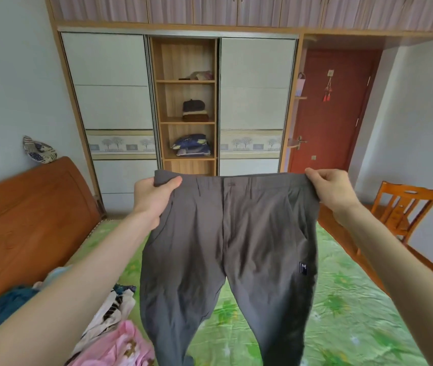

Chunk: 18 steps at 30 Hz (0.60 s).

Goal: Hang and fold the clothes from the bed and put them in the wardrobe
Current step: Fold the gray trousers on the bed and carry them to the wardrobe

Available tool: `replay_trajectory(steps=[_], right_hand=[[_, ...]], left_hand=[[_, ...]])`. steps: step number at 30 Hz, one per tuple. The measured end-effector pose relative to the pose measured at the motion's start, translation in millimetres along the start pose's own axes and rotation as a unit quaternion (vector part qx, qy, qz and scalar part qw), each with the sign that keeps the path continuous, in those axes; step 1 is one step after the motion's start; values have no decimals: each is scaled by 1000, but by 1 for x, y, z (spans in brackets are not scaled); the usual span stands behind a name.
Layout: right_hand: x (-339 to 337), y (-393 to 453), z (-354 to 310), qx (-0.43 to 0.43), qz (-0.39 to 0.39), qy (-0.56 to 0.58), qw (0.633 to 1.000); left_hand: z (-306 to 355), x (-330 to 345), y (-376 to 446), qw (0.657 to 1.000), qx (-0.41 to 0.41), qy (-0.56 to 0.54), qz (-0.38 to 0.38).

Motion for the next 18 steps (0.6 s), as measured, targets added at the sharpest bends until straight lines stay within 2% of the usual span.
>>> replay_trajectory(steps=[5, 9, 12, 15, 18], right_hand=[[40, -28, -5, 14, -24, 60, 998], [71, -66, -21, 10, -37, 81, 996], [89, -89, -42, -12, -40, 116, 992], [99, -107, -58, -33, -34, 122, 991], [121, -120, -56, 15, -101, 150, 984]], left_hand=[[-27, 42, -35, 1000, -17, 19, -2], [-45, 68, -62, 997, -10, 64, -37], [-40, 85, -80, 987, 49, 127, -84], [-35, 85, -90, 979, 78, 162, -91], [-36, 81, -96, 981, 55, 150, -109]])
Point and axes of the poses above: each hand's wrist, its own y-axis towards the middle knuckle, its own x-axis out of the palm, z = x × y, the point moved 10 cm from there along y, towards the middle knuckle, and after that the axes turned 9 degrees about -y, right-handed, at the moved point
